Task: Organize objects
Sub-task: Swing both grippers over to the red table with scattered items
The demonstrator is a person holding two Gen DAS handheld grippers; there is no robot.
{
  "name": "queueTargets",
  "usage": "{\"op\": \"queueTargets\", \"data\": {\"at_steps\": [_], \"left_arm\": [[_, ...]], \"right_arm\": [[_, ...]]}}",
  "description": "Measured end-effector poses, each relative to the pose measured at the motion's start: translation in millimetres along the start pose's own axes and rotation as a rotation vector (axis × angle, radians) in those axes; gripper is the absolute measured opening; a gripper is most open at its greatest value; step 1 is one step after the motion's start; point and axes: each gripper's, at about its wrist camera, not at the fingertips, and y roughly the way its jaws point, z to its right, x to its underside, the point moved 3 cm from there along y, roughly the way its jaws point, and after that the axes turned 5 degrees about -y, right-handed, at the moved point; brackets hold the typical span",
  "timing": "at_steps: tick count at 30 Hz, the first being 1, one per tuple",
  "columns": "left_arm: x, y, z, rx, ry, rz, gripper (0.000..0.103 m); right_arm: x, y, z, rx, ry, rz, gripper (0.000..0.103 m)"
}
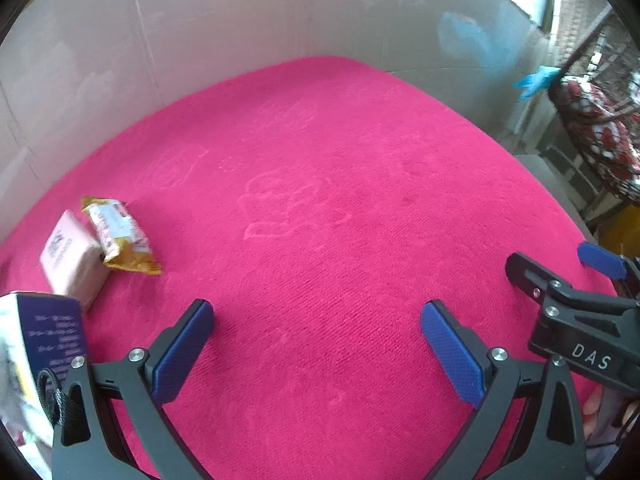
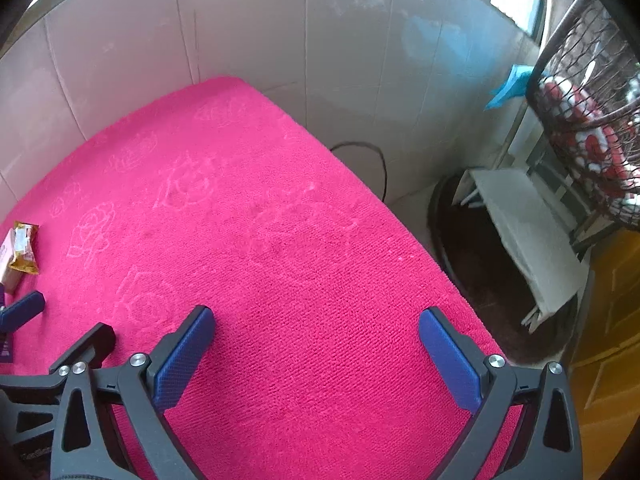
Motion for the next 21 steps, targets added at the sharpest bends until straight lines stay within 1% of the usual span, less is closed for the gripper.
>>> {"op": "queueTargets", "data": {"at_steps": [1, 2, 4, 5, 8, 10, 12, 13, 14, 15, 17, 19, 21], "left_arm": [[-2.9, -4.1, 3.6, -0.014, -0.005, 0.003, 0.103], [-8.7, -11.2, 7.3, -0.011, -0.011, 0.016, 0.103], [-22.2, -33.2, 17.5, 0.012, -0.025, 0.053, 0.103], [-25.8, -41.7, 19.9, 0.013, -0.031, 0.065, 0.103], [-45.1, -80.8, 30.2, 0.053, -0.064, 0.127, 0.103], [-50.8, -103.9, 32.2, 0.073, -0.069, 0.16, 0.103], [-47.2, -121.0, 27.5, 0.069, -0.069, 0.169, 0.103], [-39.3, -129.9, 17.1, 0.075, -0.072, 0.175, 0.103], [-39.7, -142.0, 11.8, 0.089, -0.089, 0.181, 0.103], [-39.6, -154.2, 5.3, 0.094, -0.11, 0.195, 0.103], [-39.3, -179.4, -17.0, 0.103, -0.15, 0.25, 0.103], [-45.7, -215.6, -38.0, 0.092, -0.188, 0.333, 0.103], [-55.1, -264.0, -66.9, 0.057, -0.233, 0.451, 0.103]], "right_arm": [[-3.6, -0.1, 2.1, -0.018, 0.011, -0.01, 0.103], [-7.8, -2.2, 6.2, -0.051, 0.035, -0.013, 0.103], [-16.1, -11.2, 11.4, -0.084, 0.061, 0.004, 0.103], [-22.0, -19.3, 12.8, -0.101, 0.067, 0.028, 0.103], [-37.2, -47.6, 10.7, -0.133, 0.059, 0.104, 0.103], [-48.0, -68.9, 7.5, -0.163, 0.051, 0.149, 0.103], [-57.0, -89.4, 3.9, -0.205, 0.06, 0.192, 0.103], [-63.4, -101.7, 0.9, -0.245, 0.069, 0.208, 0.103], [-70.9, -115.7, -3.1, -0.279, 0.075, 0.229, 0.103], [-77.1, -126.9, -7.0, -0.294, 0.076, 0.256, 0.103], [-94.8, -160.7, -15.6, -0.319, 0.07, 0.343, 0.103], [-112.8, -199.0, -23.3, -0.348, 0.066, 0.448, 0.103], [-129.6, -243.9, -26.3, -0.388, 0.086, 0.567, 0.103]]}}
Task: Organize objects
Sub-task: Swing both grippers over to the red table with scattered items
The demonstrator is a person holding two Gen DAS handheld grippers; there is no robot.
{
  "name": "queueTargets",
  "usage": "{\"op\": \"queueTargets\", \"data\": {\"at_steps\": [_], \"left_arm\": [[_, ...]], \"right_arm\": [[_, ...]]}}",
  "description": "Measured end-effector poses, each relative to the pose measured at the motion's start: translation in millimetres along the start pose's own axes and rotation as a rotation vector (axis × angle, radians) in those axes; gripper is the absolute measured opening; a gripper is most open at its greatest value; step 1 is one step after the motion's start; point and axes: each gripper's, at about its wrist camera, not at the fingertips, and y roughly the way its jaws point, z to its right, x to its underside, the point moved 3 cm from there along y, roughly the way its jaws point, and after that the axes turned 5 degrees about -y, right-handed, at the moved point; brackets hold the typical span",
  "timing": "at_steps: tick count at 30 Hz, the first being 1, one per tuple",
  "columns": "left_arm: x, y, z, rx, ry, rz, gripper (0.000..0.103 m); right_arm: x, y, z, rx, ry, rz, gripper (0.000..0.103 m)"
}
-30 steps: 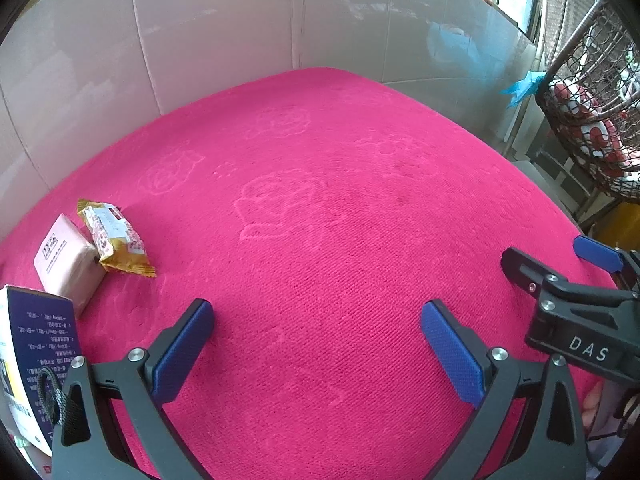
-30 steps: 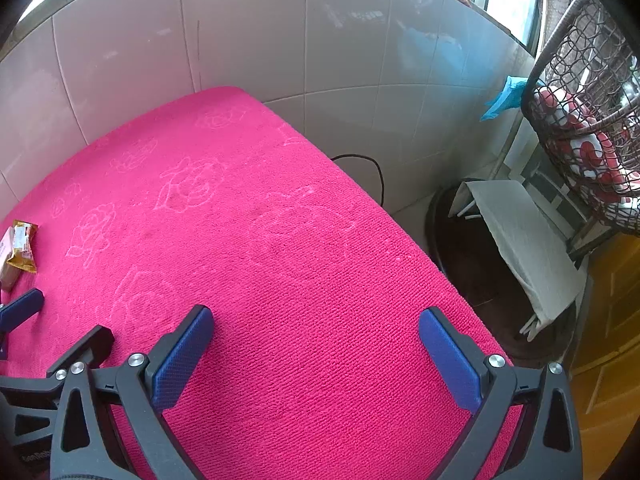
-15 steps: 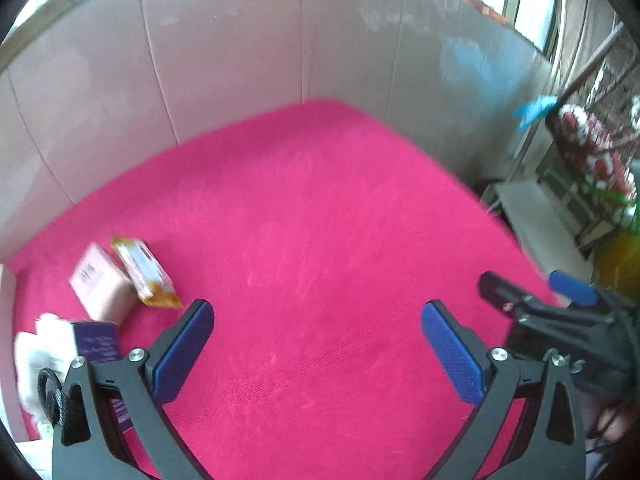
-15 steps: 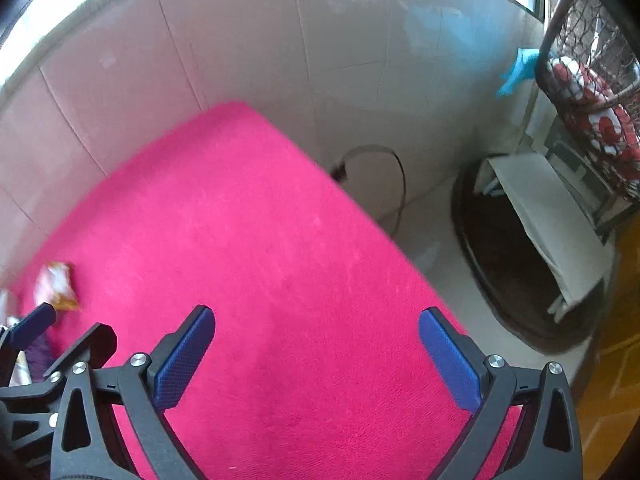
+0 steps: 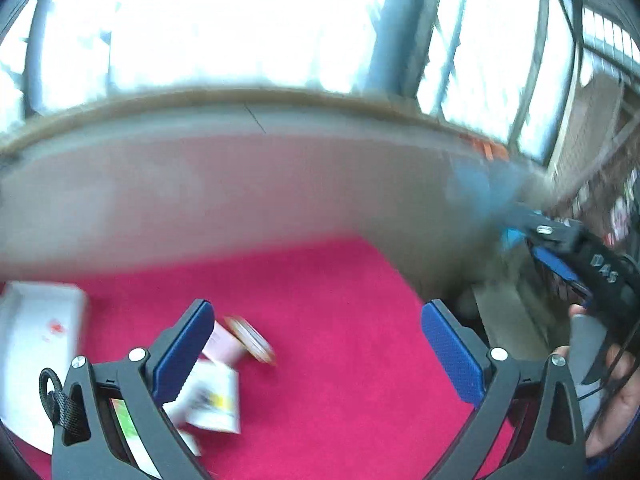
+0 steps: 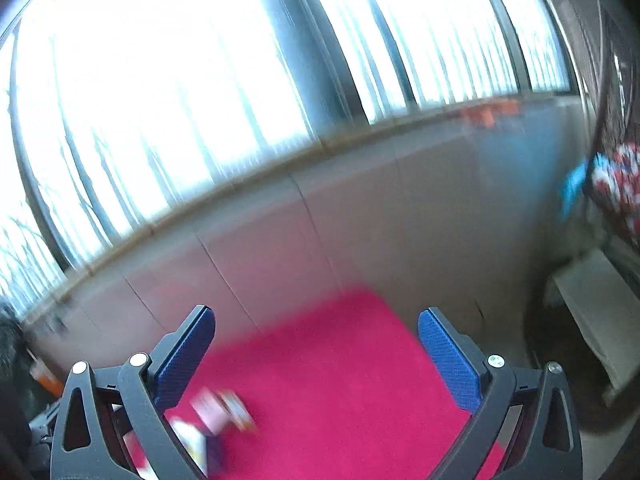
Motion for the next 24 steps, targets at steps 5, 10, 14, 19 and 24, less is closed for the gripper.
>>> {"op": "queueTargets", "data": {"at_steps": [5, 10, 14, 19, 24], "left_arm": [[-60.1, -86.4, -60.8, 0.013, -0.107, 0.158, 0.103], [-41.4, -114.0, -138.3, 0.038, -0.231, 0.119, 0.103], [-5.1, -127.7, -181.5, -0.022, -0.221, 0.067, 0.103], [25.0, -143.1, -237.7, -0.051, -0.186, 0.027, 0.103], [-11.5, -196.5, -294.3, -0.123, -0.193, 0.21, 0.103]], "right_arm": [[-62.0, -59.8, -52.5, -0.123, 0.047, 0.285, 0.103], [-32.6, -26.8, -113.1, -0.222, -0.039, 0.023, 0.103], [1.1, -28.3, -141.3, -0.228, -0.045, -0.029, 0.103], [-9.6, -63.8, -138.1, -0.15, -0.061, -0.006, 0.103], [-79.5, -114.4, -121.8, 0.008, -0.093, 0.213, 0.103]]}}
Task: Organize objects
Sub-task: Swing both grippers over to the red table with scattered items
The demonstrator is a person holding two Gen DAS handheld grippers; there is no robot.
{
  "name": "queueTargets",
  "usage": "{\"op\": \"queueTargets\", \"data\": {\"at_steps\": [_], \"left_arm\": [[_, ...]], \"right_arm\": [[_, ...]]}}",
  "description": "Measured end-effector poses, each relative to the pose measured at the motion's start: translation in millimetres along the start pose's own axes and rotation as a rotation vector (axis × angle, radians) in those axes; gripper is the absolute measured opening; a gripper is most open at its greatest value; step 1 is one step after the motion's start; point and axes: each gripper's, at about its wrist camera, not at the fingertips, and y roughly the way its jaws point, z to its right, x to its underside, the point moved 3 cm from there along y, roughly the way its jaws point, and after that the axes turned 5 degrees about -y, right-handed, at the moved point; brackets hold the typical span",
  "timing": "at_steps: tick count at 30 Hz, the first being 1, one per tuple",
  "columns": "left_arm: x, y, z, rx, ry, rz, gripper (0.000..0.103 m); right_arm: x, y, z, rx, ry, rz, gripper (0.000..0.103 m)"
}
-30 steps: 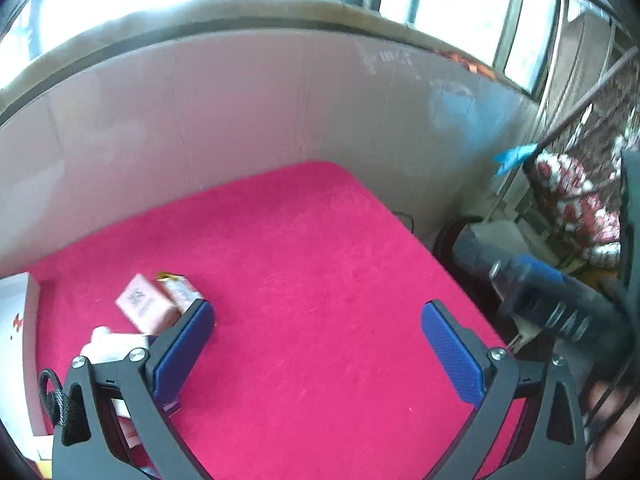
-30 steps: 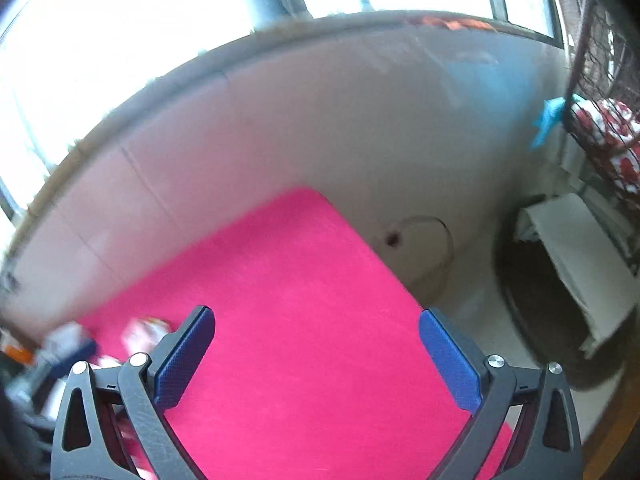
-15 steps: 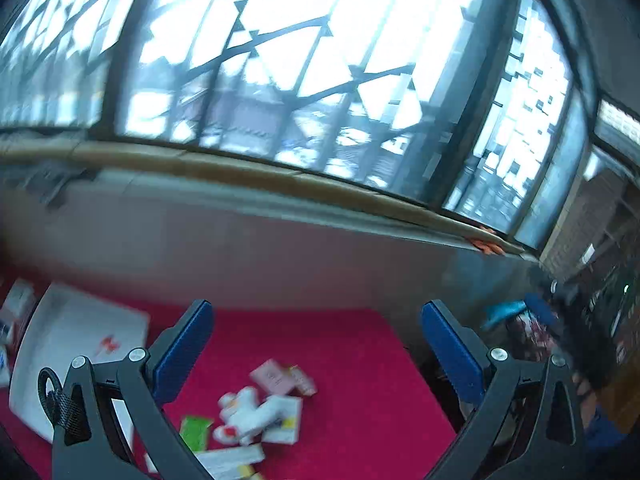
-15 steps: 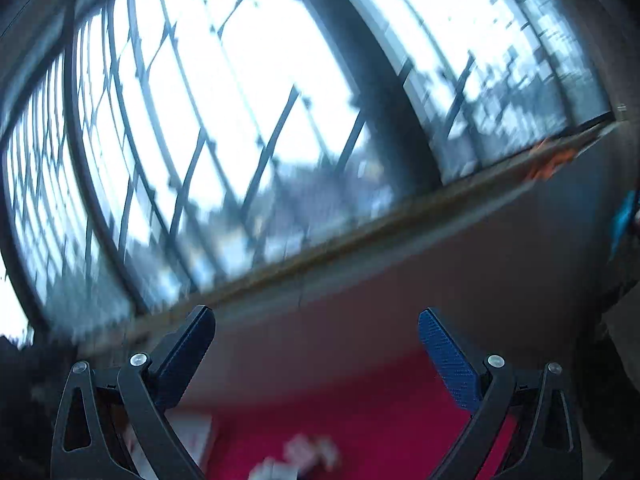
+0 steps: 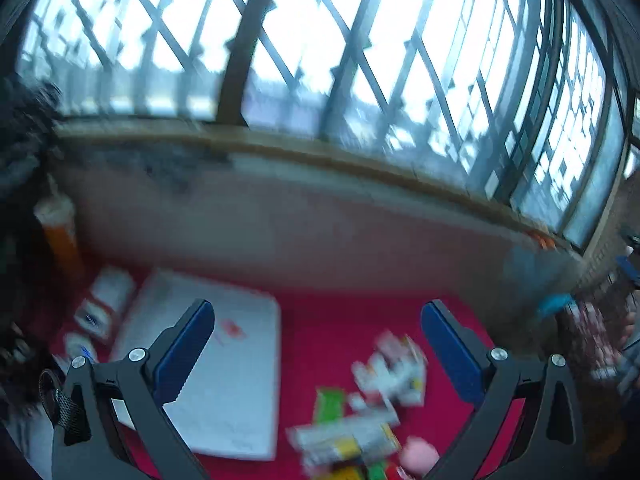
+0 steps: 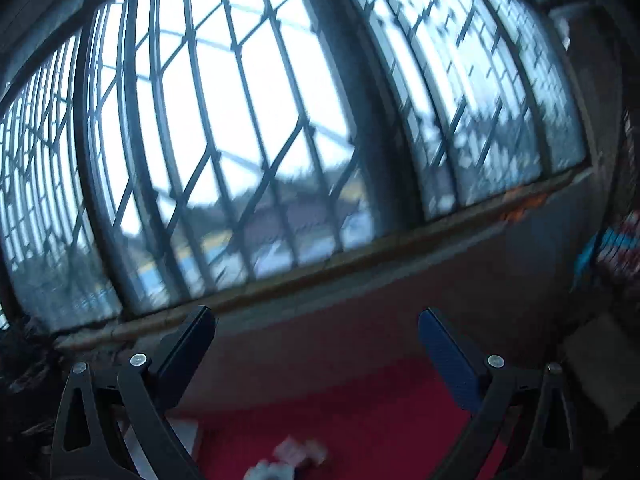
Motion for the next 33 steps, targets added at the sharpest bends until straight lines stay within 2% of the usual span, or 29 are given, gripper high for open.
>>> {"op": "queueTargets", "data": {"at_steps": [4, 8, 13, 18, 21, 23, 24, 26, 29, 31, 33], "left_arm": [[-64.5, -55.0, -28.5, -0.094, -0.033, 0.251, 0.103], [-116.1, -125.7, -39.7, -0.173, -0.065, 0.458, 0.103], [-131.4, -194.6, -22.3, -0.259, 0.005, 0.599, 0.103], [-118.1, -268.4, 18.5, -0.342, 0.12, 0.724, 0.103], [-113.6, -302.6, 29.9, -0.313, 0.108, 0.723, 0.103], [-108.6, -318.0, 28.6, -0.259, 0.066, 0.698, 0.103], [-104.2, -325.0, 26.6, -0.229, 0.032, 0.68, 0.103], [-90.4, -326.0, 18.4, -0.215, -0.021, 0.648, 0.103], [-64.0, -307.1, 6.4, -0.295, -0.071, 0.567, 0.103], [-44.6, -277.4, -1.0, -0.303, -0.101, 0.474, 0.103], [-22.2, -233.3, -7.3, -0.339, -0.111, 0.348, 0.103]], "right_arm": [[-70.6, -34.7, 21.6, 0.131, 0.013, 0.235, 0.103], [-109.9, -60.8, 32.2, 0.155, 0.031, 0.372, 0.103], [-132.4, -95.9, 42.6, 0.091, 0.074, 0.44, 0.103], [-160.3, -146.1, 67.1, 0.023, 0.146, 0.539, 0.103], [-177.7, -175.9, 79.6, -0.01, 0.139, 0.585, 0.103], [-183.0, -189.4, 87.4, -0.04, 0.112, 0.588, 0.103], [-181.5, -194.5, 91.4, -0.055, 0.106, 0.585, 0.103], [-169.6, -196.6, 97.8, -0.076, 0.099, 0.563, 0.103], [-138.4, -169.2, 100.8, -0.071, 0.102, 0.479, 0.103], [-113.6, -139.3, 100.7, -0.103, 0.131, 0.376, 0.103], [-89.5, -106.2, 95.1, -0.144, 0.163, 0.254, 0.103]]}}
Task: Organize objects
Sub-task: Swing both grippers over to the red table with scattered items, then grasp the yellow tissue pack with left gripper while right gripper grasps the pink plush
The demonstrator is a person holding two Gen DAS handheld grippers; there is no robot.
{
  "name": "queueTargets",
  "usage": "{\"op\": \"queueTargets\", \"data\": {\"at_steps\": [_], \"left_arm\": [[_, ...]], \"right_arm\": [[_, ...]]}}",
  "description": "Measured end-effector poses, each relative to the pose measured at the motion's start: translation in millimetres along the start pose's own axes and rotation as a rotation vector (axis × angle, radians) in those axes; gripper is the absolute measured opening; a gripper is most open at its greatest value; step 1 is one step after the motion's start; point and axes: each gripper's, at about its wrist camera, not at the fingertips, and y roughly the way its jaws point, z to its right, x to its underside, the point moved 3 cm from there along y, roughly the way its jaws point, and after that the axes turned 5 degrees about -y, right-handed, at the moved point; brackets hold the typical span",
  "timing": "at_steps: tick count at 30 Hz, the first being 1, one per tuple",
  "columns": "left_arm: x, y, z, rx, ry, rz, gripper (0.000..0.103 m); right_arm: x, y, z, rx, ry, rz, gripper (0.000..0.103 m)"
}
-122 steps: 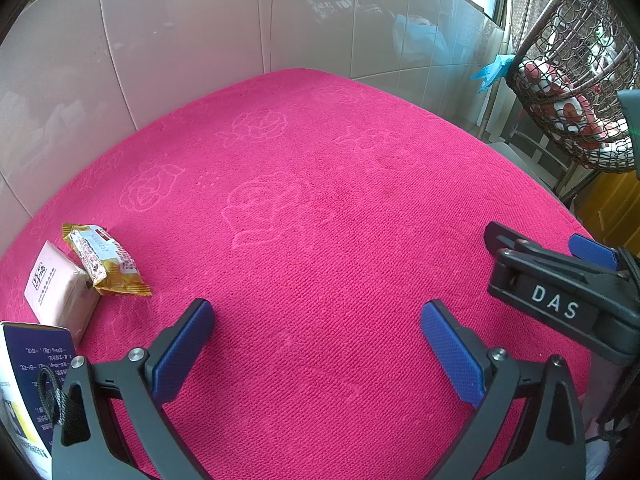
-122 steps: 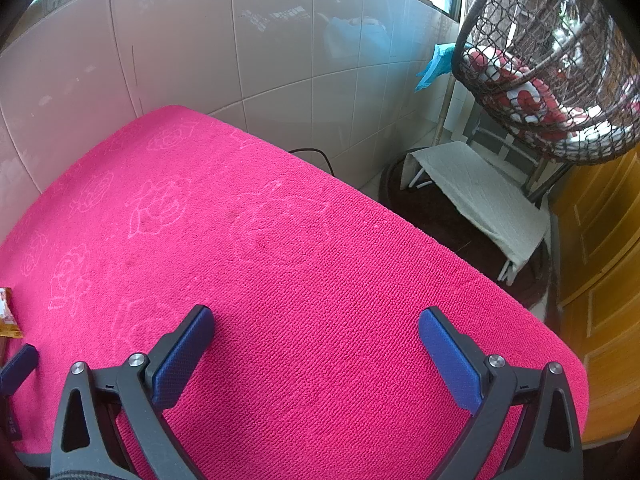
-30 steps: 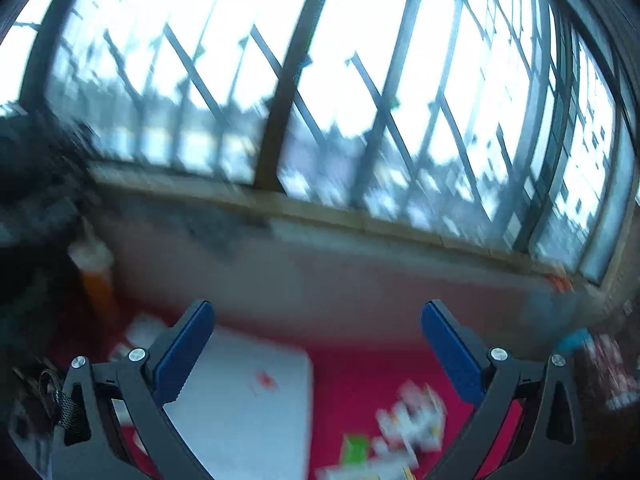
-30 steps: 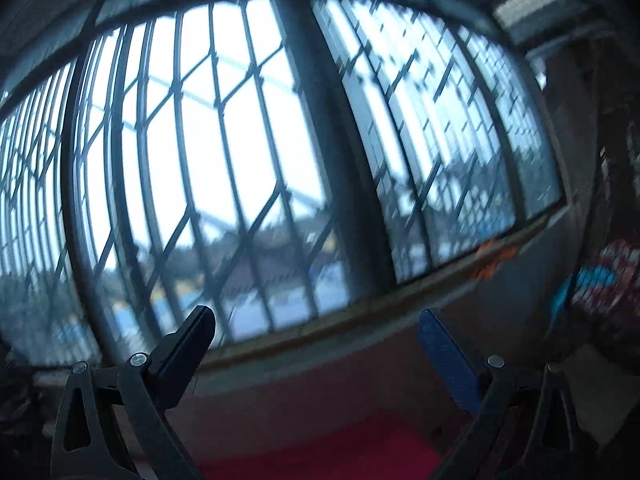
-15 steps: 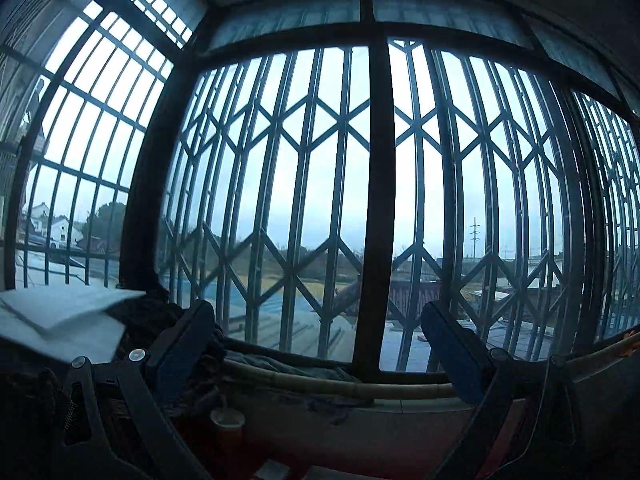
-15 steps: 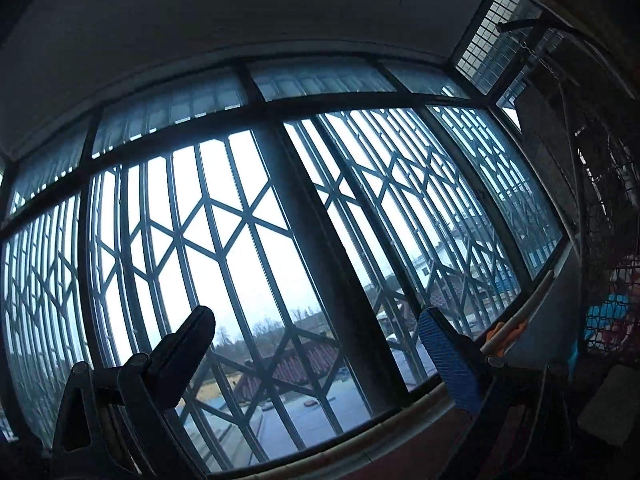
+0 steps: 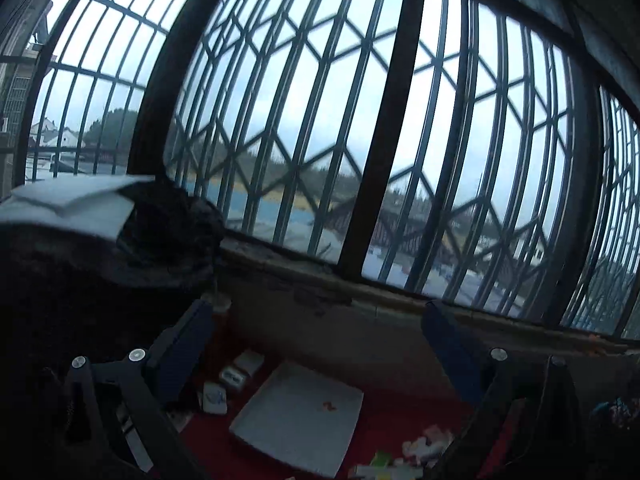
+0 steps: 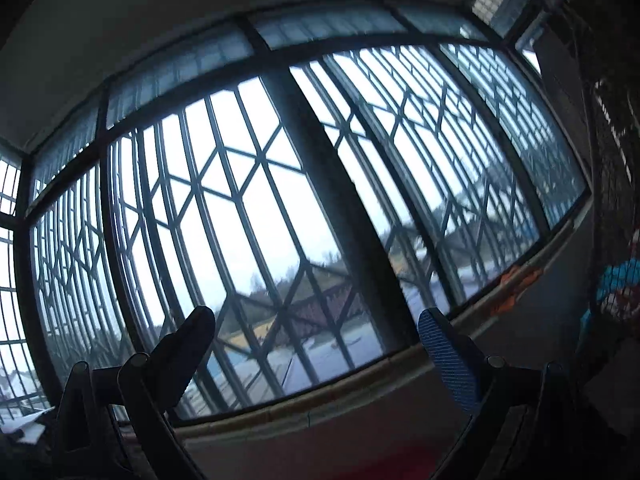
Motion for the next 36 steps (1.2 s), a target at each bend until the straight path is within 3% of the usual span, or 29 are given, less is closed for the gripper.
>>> {"op": "queueTargets", "data": {"at_steps": [8, 13, 17, 21, 28, 31, 34, 36], "left_arm": [[195.7, 118.9, 32.7, -0.207, 0.266, -0.507, 0.103], [275.1, 150.6, 51.4, -0.154, 0.34, -0.685, 0.103], [306.2, 166.3, 62.6, -0.099, 0.401, -0.729, 0.103], [323.9, 178.6, 68.3, -0.007, 0.425, -0.805, 0.103], [367.2, 198.3, 65.4, 0.135, 0.555, -0.948, 0.103], [383.2, 202.7, 60.3, 0.224, 0.549, -1.016, 0.103], [395.1, 202.6, 56.0, 0.287, 0.578, -1.036, 0.103], [401.3, 200.8, 55.8, 0.371, 0.58, -1.054, 0.103]], "right_arm": [[139.9, 59.2, -45.9, -0.12, -0.039, -0.377, 0.103], [236.2, 82.2, -87.9, -0.222, -0.107, -0.626, 0.103], [324.0, 91.2, -105.4, -0.257, -0.214, -0.859, 0.103], [372.7, 87.6, -109.4, -0.253, -0.261, -0.983, 0.103], [415.3, 85.7, -113.5, -0.284, -0.303, -1.095, 0.103], [428.6, 82.1, -107.5, -0.251, -0.293, -1.155, 0.103], [440.4, 76.9, -99.5, -0.217, -0.257, -1.193, 0.103], [441.6, 74.0, -94.1, -0.191, -0.248, -1.205, 0.103]]}}
